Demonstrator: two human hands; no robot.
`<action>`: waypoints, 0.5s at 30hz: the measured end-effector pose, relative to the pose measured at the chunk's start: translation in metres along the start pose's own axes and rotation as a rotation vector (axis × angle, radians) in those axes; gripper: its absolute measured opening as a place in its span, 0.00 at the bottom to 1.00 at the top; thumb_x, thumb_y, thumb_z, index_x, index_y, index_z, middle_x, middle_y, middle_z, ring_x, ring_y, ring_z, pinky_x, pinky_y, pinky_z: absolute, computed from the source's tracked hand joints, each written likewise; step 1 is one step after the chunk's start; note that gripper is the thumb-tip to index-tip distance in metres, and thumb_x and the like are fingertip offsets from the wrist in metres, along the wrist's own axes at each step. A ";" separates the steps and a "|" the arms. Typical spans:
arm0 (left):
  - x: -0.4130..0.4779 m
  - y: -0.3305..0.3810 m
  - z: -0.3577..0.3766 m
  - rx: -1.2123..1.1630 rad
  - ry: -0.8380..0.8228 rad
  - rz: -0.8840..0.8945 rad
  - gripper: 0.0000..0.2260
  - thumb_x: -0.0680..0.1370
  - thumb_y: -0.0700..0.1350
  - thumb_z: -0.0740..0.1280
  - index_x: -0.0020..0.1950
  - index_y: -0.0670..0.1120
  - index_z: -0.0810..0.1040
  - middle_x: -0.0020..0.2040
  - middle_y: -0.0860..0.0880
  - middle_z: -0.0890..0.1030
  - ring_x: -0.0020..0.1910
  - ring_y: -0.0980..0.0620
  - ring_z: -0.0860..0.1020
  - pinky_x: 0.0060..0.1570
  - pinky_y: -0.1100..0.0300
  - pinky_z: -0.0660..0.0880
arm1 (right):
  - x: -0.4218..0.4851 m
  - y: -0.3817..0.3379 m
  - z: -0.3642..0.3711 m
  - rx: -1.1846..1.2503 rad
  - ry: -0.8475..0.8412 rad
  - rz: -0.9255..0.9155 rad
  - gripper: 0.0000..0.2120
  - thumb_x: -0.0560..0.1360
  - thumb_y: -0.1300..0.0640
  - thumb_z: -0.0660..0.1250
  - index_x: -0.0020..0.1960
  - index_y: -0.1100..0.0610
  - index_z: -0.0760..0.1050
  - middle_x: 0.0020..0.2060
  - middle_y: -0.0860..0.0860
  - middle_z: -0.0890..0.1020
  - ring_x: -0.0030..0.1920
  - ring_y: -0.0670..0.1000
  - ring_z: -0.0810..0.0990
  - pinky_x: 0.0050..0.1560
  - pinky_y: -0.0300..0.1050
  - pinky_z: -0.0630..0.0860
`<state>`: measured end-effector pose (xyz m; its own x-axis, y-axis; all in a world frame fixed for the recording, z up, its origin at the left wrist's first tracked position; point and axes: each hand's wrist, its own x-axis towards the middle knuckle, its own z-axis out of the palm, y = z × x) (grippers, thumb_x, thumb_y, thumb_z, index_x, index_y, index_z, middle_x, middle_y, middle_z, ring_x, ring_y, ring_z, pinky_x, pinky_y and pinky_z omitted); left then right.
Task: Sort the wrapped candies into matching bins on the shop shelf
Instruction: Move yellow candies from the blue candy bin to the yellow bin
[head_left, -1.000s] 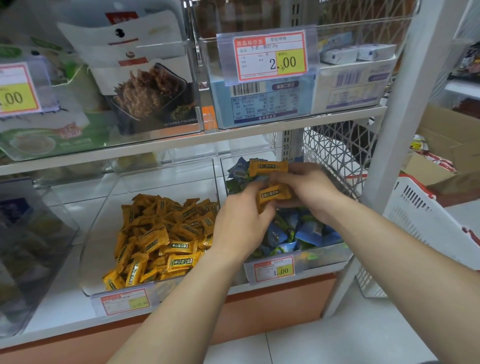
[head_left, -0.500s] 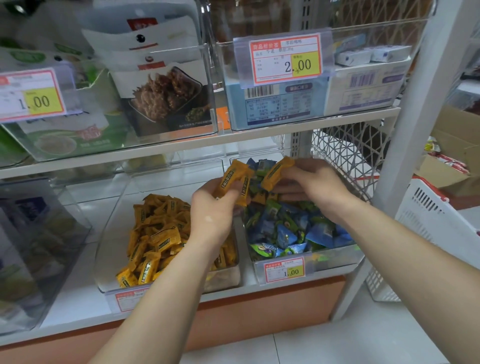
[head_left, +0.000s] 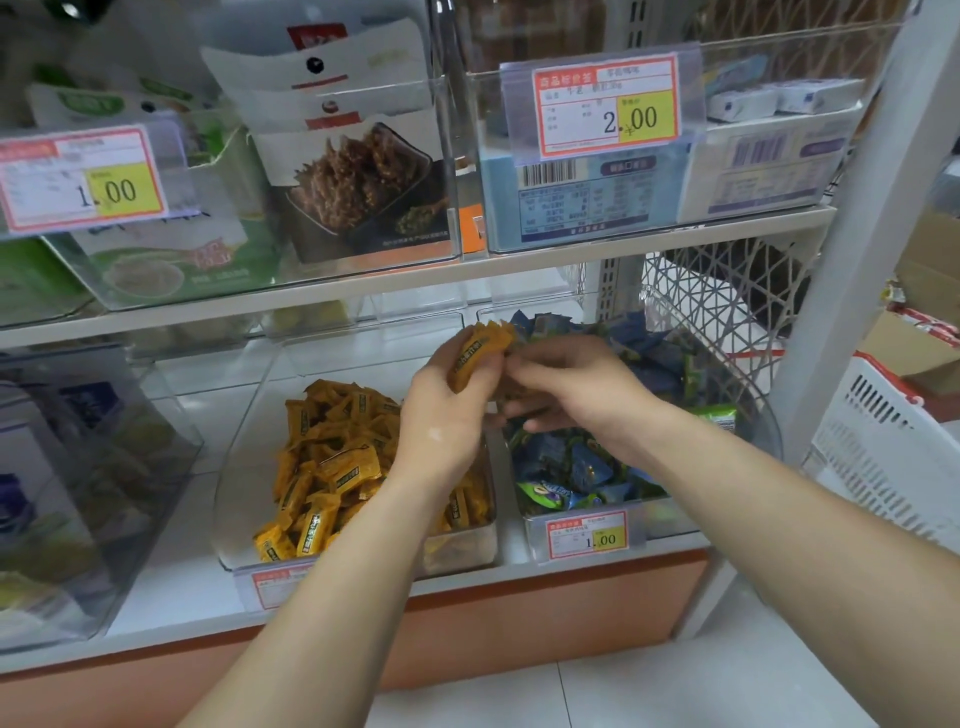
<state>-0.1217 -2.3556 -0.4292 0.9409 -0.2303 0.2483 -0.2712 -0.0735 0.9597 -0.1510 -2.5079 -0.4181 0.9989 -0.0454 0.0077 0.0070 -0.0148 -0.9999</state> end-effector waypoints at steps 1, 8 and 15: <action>0.001 0.000 -0.003 -0.038 0.006 -0.009 0.07 0.79 0.49 0.68 0.57 0.56 0.81 0.48 0.51 0.86 0.47 0.50 0.85 0.41 0.56 0.82 | 0.000 -0.001 0.000 -0.015 -0.043 -0.006 0.06 0.80 0.56 0.68 0.54 0.57 0.81 0.40 0.51 0.87 0.42 0.51 0.86 0.36 0.41 0.81; 0.009 -0.010 -0.048 0.298 0.116 0.007 0.17 0.77 0.48 0.72 0.66 0.54 0.78 0.51 0.62 0.81 0.48 0.66 0.80 0.42 0.72 0.76 | 0.004 0.002 -0.011 -0.276 0.020 -0.036 0.04 0.79 0.55 0.68 0.50 0.49 0.82 0.37 0.46 0.85 0.35 0.45 0.83 0.34 0.39 0.77; 0.004 -0.022 -0.070 0.978 -0.045 0.021 0.29 0.74 0.60 0.70 0.73 0.52 0.71 0.70 0.48 0.74 0.65 0.49 0.74 0.57 0.59 0.72 | -0.002 0.023 -0.025 -0.964 -0.261 -0.092 0.10 0.78 0.45 0.67 0.55 0.47 0.82 0.50 0.42 0.85 0.49 0.42 0.81 0.51 0.41 0.78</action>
<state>-0.0982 -2.2866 -0.4399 0.9307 -0.2762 0.2398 -0.3557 -0.8360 0.4178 -0.1536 -2.5329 -0.4404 0.9759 0.2154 -0.0344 0.1604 -0.8155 -0.5561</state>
